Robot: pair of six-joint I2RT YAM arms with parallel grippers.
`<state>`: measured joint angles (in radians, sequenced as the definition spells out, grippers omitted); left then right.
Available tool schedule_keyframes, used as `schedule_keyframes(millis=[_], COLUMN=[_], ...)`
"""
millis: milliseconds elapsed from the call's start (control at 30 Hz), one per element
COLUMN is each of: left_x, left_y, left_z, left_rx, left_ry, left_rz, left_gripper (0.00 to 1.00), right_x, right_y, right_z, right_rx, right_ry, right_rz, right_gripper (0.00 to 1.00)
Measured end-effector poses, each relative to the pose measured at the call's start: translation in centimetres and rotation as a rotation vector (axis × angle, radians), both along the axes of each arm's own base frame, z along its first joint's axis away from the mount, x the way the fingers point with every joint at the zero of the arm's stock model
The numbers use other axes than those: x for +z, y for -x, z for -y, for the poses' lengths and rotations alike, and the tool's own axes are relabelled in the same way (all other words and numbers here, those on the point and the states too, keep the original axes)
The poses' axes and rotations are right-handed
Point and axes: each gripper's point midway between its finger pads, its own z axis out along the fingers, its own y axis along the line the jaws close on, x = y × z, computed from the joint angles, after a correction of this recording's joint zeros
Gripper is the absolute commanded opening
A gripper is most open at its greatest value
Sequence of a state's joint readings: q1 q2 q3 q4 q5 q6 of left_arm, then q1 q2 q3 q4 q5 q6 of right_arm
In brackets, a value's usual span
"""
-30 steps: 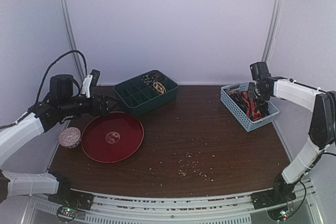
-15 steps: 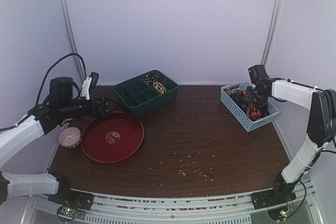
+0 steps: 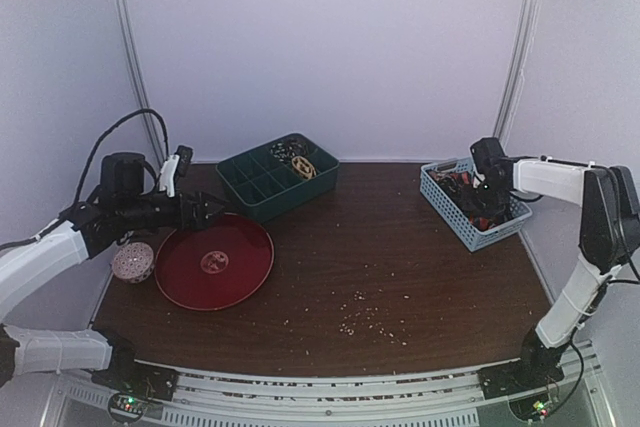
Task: Roll the ties
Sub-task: Pick up the tie from the bin, then pass from the right arm to the left
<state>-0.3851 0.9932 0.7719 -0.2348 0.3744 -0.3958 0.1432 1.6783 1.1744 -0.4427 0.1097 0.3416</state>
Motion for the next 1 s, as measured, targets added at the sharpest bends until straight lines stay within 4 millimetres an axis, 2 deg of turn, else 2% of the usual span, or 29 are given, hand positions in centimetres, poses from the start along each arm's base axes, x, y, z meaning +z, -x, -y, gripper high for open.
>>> schedule_keyframes(millis=[67,133,233,333,467,567,700,800,933,1000], left_x=[-0.2,-0.4,-0.7,-0.6,0.0,0.7,2.0,2.4,2.4,2.4], left_y=[-0.1,-0.1,-0.2,-0.3,-0.4,-0.7,-0.9,-0.9,-0.6,-0.5], left_z=[0.0,0.1,0.2,0.2,0.6,0.9,1.4,1.6,1.9,2.1], left_rx=[0.0,-0.003,-0.001,0.004,-0.008,-0.015,-0.032,-0.043,-0.057,-0.063], left_ry=[-0.001,0.0,0.0,0.012,0.034,0.049,0.077,0.088,0.09,0.09], left_rz=[-0.005,-0.014,-0.027,-0.034,-0.025,-0.021,0.003,0.013,0.013,0.013], left_gripper=[0.9,0.88,0.83,0.76,0.69,0.65,0.62,0.61,0.61,0.61], right_x=[-0.3,-0.2,1.8,6.6,16.4,22.6,27.9,31.2,33.6,33.9], right_y=[0.2,0.4,0.1,-0.2,-0.7,0.1,2.6,5.7,9.2,9.8], right_z=[-0.1,-0.1,-0.4,-0.7,-1.0,-1.9,-5.0,-9.7,-14.5,-15.0], right_rx=[0.012,0.012,0.01,0.01,0.008,0.028,0.119,0.255,0.41,0.419], right_ry=[0.001,-0.002,-0.016,-0.038,-0.088,-0.154,-0.309,-0.459,-0.566,-0.564], right_rz=[-0.016,-0.021,0.025,0.144,0.386,0.546,0.68,0.748,0.779,0.789], right_gripper=[0.0,0.0,0.0,0.0,0.0,0.0,0.0,0.0,0.0,0.0])
